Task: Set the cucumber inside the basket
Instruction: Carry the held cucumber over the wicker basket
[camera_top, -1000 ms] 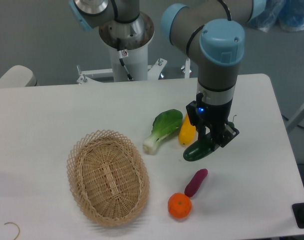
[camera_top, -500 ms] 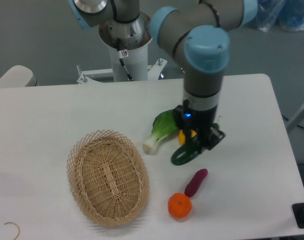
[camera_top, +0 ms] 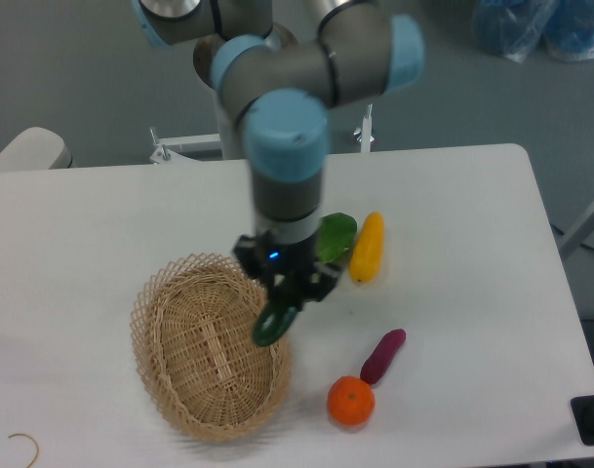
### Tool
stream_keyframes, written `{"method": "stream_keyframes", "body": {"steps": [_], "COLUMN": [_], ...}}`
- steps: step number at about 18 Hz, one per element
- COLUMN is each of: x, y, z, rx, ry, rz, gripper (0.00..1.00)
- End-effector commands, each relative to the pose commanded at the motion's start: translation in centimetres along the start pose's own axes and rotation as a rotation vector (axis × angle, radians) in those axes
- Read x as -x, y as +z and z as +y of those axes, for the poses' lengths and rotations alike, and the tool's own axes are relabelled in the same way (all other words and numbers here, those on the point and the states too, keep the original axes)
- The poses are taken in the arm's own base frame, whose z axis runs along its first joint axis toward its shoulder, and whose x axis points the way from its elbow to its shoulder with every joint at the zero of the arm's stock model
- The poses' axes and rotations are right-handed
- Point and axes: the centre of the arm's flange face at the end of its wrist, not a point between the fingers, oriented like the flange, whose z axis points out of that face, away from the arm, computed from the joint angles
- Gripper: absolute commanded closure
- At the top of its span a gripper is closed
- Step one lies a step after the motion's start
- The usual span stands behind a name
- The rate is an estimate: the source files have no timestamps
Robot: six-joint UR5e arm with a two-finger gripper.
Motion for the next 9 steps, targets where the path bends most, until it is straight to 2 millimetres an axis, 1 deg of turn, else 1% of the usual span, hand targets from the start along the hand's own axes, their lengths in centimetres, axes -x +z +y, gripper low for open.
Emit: {"method": "stream_keyframes", "body": {"steps": [1, 2, 4, 6, 7, 8, 9], "x": [-0.5, -0.9, -2.8, -3.5, -4.4, -4.9, -4.9], "y": [0.4, 1.2, 3.1, 3.6, 4.7, 5.7, 6.8], "z": [-0.1, 0.3, 0.7, 0.4, 0.2, 0.0, -0.2], "rx": [-0.005, 0.010, 0.026, -0.006, -0.002, 0.005, 0.017], "ry": [-0.022, -0.049, -0.069, -0.099, -0.101, -0.110, -0.114], "rz": [-0.016, -0.022, -0.026, -0.043, -0.040, -0.043, -0.062], "gripper": [0.69, 0.69, 0.69, 0.69, 0.69, 0.69, 0.69]}}
